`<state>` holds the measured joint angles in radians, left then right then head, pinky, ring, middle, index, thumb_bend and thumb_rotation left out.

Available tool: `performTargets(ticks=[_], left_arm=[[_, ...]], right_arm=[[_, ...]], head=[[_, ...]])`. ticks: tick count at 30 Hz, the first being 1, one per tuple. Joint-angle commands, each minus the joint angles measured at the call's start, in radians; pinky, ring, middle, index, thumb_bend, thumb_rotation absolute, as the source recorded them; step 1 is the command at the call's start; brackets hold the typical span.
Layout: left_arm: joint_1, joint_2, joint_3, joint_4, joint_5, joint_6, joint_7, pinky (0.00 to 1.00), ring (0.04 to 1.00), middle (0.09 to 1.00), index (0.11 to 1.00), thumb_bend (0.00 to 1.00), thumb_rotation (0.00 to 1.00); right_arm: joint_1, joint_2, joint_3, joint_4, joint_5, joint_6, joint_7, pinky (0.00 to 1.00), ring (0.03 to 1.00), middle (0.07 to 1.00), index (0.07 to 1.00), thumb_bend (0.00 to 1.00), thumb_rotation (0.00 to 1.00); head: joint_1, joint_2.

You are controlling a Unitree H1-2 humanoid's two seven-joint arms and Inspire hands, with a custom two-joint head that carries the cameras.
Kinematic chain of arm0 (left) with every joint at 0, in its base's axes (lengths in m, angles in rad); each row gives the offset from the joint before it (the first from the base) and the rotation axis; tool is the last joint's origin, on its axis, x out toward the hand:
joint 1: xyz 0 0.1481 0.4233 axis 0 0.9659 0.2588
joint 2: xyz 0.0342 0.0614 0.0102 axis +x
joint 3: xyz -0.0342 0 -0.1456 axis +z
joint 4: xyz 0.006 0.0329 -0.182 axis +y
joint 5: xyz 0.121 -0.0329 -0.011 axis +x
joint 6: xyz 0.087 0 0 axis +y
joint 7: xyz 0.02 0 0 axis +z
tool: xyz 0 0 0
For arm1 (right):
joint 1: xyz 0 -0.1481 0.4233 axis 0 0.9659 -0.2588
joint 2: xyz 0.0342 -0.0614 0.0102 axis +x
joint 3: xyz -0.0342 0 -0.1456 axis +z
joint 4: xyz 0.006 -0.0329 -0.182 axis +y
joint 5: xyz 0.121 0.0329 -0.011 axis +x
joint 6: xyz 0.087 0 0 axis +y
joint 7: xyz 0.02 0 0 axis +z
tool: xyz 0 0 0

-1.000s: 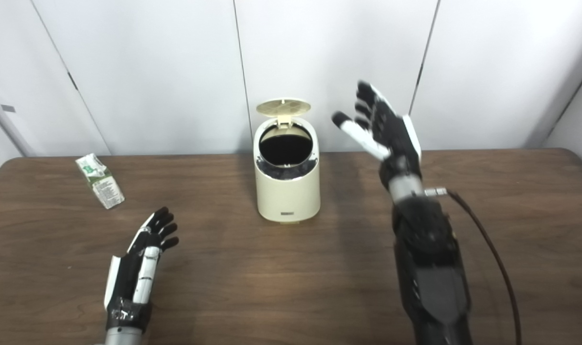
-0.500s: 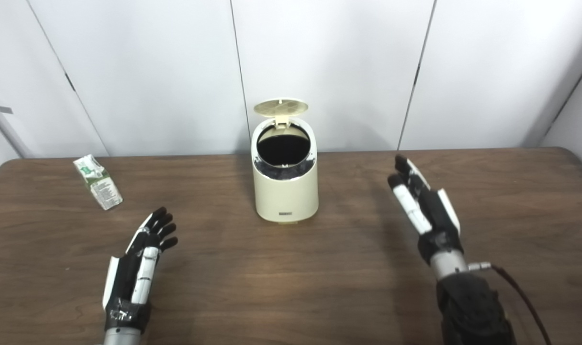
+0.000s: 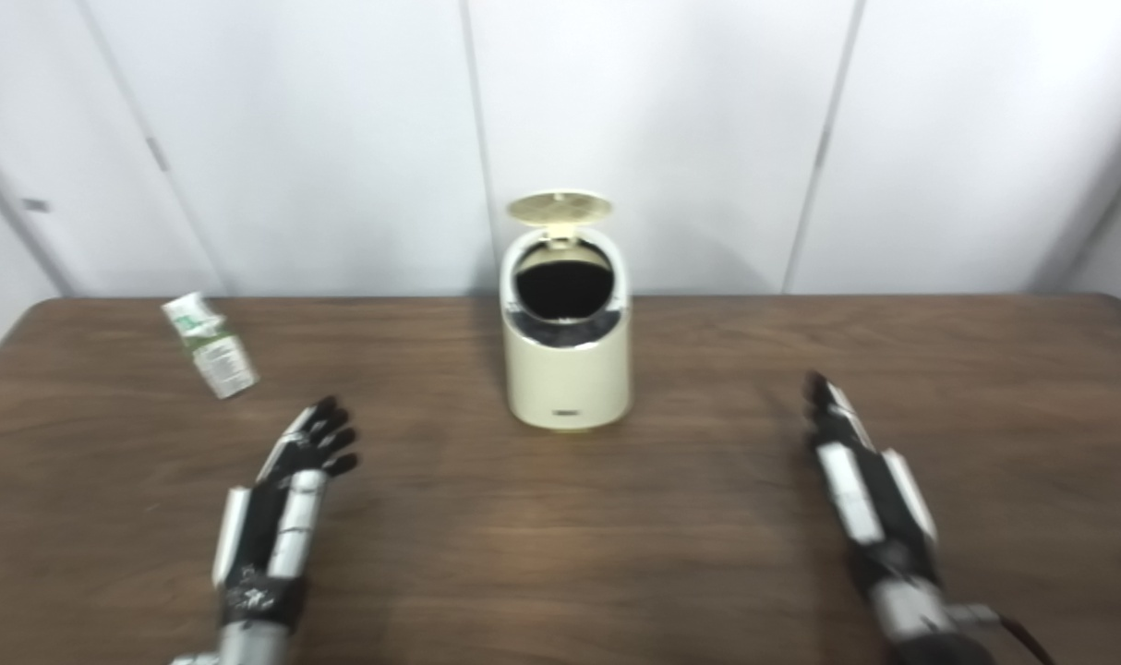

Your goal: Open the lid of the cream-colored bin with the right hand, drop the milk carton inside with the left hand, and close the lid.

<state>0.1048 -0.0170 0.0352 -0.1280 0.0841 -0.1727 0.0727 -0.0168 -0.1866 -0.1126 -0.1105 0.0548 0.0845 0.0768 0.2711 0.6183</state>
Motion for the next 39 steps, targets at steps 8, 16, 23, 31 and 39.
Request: performTargets(ticks=[8,16,23,31,39], left_arm=[[0.029,-0.030,0.017,-0.103,0.100,0.050,0.055,0.71,0.814,0.858,0.903,0.63,0.64],[0.011,0.037,0.090,-0.257,0.219,0.211,0.063,0.77,0.825,0.853,0.909,0.58,0.48],[-0.033,0.160,0.152,-0.300,0.313,0.310,0.041,0.70,0.805,0.862,0.913,0.64,0.29],[-0.103,0.312,0.214,-0.268,0.361,0.406,0.018,0.64,0.810,0.902,0.921,0.78,0.26],[-0.206,0.461,0.215,-0.198,0.396,0.496,-0.046,0.71,0.880,0.942,0.947,0.87,0.27]], right_arm=[[0.005,-0.043,-0.010,-0.071,0.028,-0.035,0.022,0.87,0.951,0.958,0.963,0.67,0.93],[0.016,-0.010,-0.036,-0.153,0.062,0.079,-0.009,0.68,0.824,0.847,0.859,0.70,0.90],[0.015,0.003,-0.049,-0.160,0.090,0.091,-0.012,0.63,0.776,0.808,0.826,0.74,0.85],[0.017,-0.001,-0.061,-0.144,0.110,0.082,-0.009,0.60,0.748,0.778,0.787,0.79,0.83],[0.018,-0.004,-0.057,-0.126,0.100,0.074,-0.003,0.59,0.742,0.774,0.773,0.84,0.83]], head=[[0.146,-0.054],[0.193,-0.070],[0.190,-0.078],[0.197,-0.088],[0.209,-0.101]])
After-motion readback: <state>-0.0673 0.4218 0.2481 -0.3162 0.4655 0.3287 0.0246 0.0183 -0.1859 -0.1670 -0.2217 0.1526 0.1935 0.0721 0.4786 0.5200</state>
